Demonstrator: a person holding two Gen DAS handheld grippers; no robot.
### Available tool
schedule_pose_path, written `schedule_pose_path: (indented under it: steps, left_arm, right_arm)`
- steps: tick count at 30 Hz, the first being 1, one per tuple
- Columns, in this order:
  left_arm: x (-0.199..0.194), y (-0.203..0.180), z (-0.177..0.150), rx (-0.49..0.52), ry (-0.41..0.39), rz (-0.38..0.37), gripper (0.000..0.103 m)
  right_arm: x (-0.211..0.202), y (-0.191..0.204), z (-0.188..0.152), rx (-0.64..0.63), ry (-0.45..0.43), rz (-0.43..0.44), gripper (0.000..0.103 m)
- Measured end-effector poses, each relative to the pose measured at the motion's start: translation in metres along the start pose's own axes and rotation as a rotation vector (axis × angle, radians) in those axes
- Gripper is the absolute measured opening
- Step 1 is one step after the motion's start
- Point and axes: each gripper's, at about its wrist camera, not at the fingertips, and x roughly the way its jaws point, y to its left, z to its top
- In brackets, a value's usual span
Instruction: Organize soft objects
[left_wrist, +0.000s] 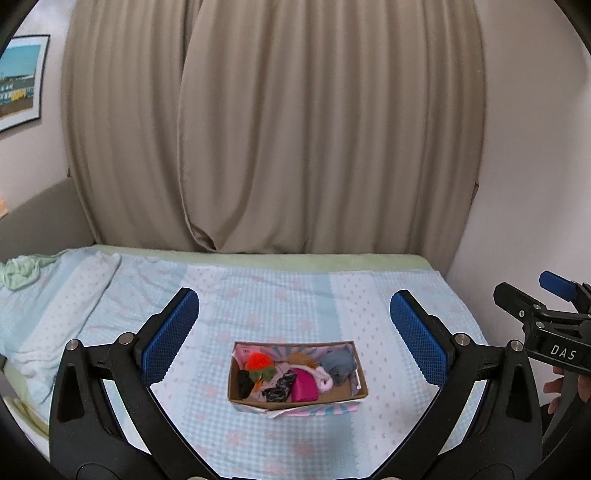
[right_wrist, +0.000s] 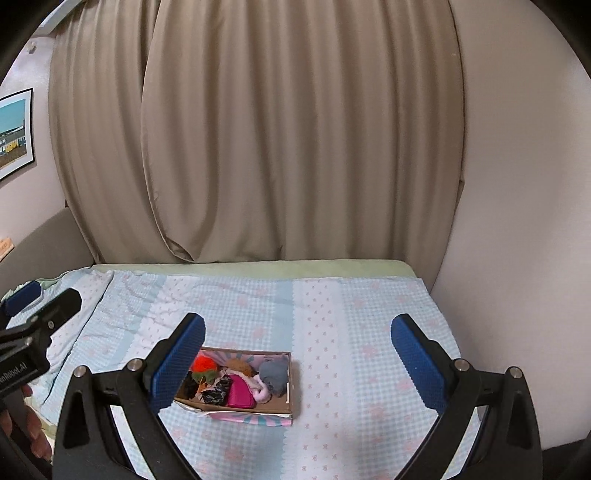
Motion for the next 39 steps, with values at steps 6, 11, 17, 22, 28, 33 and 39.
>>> schedule_pose_path:
  steps: [6,11,17,22,28,33,39]
  left_arm:
    - [-0.011,-0.011,-0.002,0.009,-0.023,0.014,0.103]
    - [-0.013,-0.017,-0.004,0.019,-0.028,0.016,0.103]
    - [-0.014,-0.02,-0.005,0.021,-0.036,0.016,0.103]
    - [-0.016,-0.021,-0.004,0.018,-0.04,0.011,0.103]
    - [-0.017,-0.018,-0.005,0.016,-0.049,0.012,0.103]
    - [-0.018,-0.014,-0.004,0.01,-0.048,0.001,0.103]
    - [-0.02,-0.013,-0.004,0.004,-0.049,-0.001,0.103]
  right_arm:
    - [-0.011,-0.007,0.002,-0.008,-0.04,-0.013,0.1]
    - [-0.013,-0.012,0.004,0.001,-0.049,-0.012,0.1]
    - [-0.015,-0.015,0.004,0.002,-0.061,-0.013,0.1]
    - [-0.017,-0.015,0.006,0.003,-0.061,-0.011,0.1]
    - [-0.017,-0.016,0.006,0.004,-0.061,-0.01,0.1]
    - [-0.018,-0.015,0.007,0.005,-0.06,-0.012,0.1]
    - [-0.018,-0.013,0.009,0.008,-0.057,-0.011,0.1]
